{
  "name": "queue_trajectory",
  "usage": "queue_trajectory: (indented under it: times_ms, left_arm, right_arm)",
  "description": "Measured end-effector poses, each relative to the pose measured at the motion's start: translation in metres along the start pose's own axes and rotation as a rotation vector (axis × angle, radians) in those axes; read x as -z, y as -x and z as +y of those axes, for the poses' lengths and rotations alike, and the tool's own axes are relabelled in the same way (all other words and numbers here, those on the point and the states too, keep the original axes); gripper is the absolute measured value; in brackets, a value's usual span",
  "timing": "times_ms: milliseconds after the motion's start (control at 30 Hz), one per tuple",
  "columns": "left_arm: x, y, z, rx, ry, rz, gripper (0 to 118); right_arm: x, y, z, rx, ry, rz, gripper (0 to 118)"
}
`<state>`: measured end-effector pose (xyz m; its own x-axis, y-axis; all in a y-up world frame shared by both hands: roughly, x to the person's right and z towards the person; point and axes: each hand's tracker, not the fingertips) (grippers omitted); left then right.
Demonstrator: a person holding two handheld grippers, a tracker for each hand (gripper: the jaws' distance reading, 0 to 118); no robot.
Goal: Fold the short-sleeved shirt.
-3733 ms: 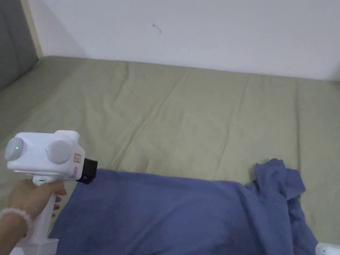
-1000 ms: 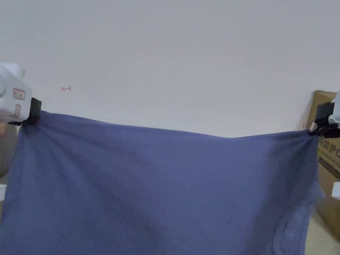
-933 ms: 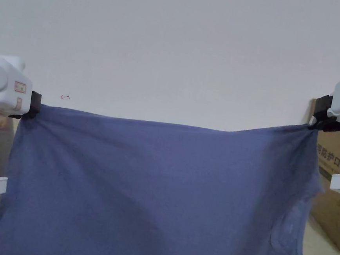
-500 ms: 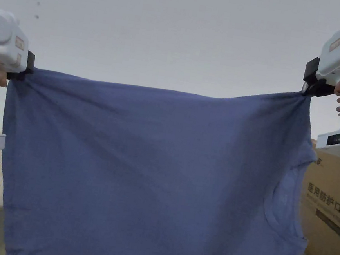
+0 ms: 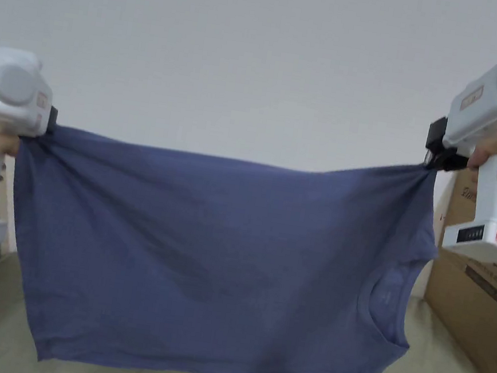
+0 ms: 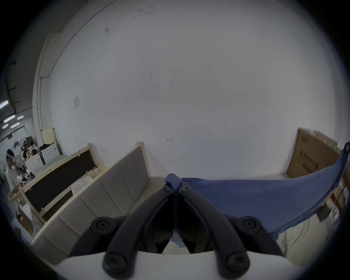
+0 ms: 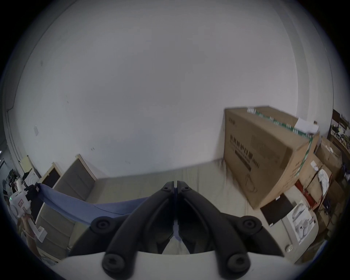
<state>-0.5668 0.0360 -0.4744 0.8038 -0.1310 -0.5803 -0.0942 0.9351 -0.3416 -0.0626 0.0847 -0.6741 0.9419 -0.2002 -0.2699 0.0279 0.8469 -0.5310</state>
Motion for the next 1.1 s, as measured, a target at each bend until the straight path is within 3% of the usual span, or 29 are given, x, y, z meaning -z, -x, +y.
queue_trajectory:
  times_ms: [367,533,633,700,867,1000,1100]
  left_arm:
    - [0.145,-0.046,-0.243,0.028,0.396,-0.017,2]
    - [0.168,-0.049,-0.309,0.054,0.538,-0.016,2]
    - [0.168,-0.041,-0.325,0.042,0.55,-0.012,2]
    - [0.16,-0.036,-0.326,0.005,0.552,-0.023,2]
    - [0.115,-0.029,-0.311,0.063,0.505,-0.045,2]
    - [0.05,-0.009,-0.309,0.068,0.446,-0.084,2]
    - [-0.008,0.01,-0.322,0.066,0.426,-0.111,2]
  right_arm:
    - [0.226,-0.041,-0.199,0.003,0.439,-0.103,2]
    - [0.27,-0.06,-0.285,0.022,0.579,-0.142,2]
    - [0.279,-0.073,-0.304,0.011,0.594,-0.14,2]
    - [0.276,-0.077,-0.307,0.008,0.599,-0.139,2]
    - [0.226,-0.072,-0.294,0.01,0.561,-0.117,2]
    - [0.15,-0.071,-0.29,-0.031,0.494,-0.048,2]
    - [0.09,-0.078,-0.309,-0.041,0.471,-0.05,2]
